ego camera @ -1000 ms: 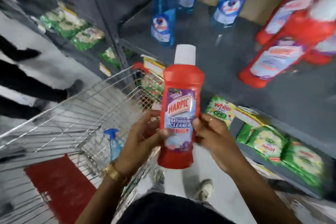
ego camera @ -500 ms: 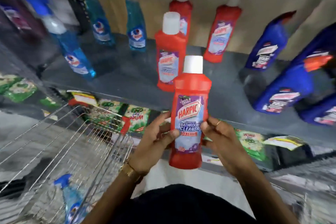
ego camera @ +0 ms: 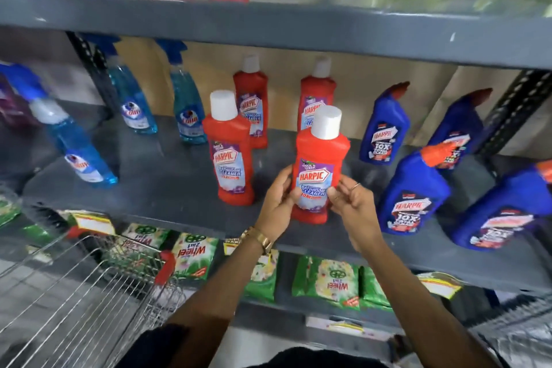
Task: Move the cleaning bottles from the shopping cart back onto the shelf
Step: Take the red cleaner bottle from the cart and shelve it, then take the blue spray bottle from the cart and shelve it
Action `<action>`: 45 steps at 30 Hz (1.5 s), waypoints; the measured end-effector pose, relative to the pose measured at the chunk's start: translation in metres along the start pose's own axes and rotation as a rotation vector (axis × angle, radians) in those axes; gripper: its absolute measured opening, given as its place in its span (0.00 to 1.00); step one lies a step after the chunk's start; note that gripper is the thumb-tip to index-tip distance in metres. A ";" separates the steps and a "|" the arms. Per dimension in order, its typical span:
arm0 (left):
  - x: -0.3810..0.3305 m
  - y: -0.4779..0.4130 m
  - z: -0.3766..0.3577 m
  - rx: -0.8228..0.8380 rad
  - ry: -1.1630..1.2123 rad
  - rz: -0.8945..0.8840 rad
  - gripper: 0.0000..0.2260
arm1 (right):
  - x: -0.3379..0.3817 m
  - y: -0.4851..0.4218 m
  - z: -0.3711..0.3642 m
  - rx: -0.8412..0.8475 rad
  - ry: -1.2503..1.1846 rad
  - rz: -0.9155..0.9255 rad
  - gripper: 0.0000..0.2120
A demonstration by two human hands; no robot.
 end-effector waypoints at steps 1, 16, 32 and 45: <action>0.003 -0.007 0.001 -0.018 -0.013 0.005 0.34 | -0.001 -0.005 0.003 -0.016 0.008 0.008 0.14; 0.040 0.072 0.045 -0.205 -0.093 0.110 0.16 | -0.046 0.050 -0.027 -0.396 0.128 -0.112 0.21; 0.133 0.492 0.281 -1.205 -0.176 0.780 0.13 | -0.181 0.076 -0.434 0.833 0.518 -0.377 0.06; 0.302 0.599 0.302 -0.967 0.018 1.449 0.11 | -0.222 0.083 -0.468 0.885 1.332 -0.222 0.07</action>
Point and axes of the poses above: each hand's wrist, its own y-axis away from the middle knuckle, its own z-axis out of the back of the hand, x = y × z, the point moved 6 cm from there along -y, towards the middle knuckle, and after that the axes turned 13 degrees about x, right-handed, at the moved point
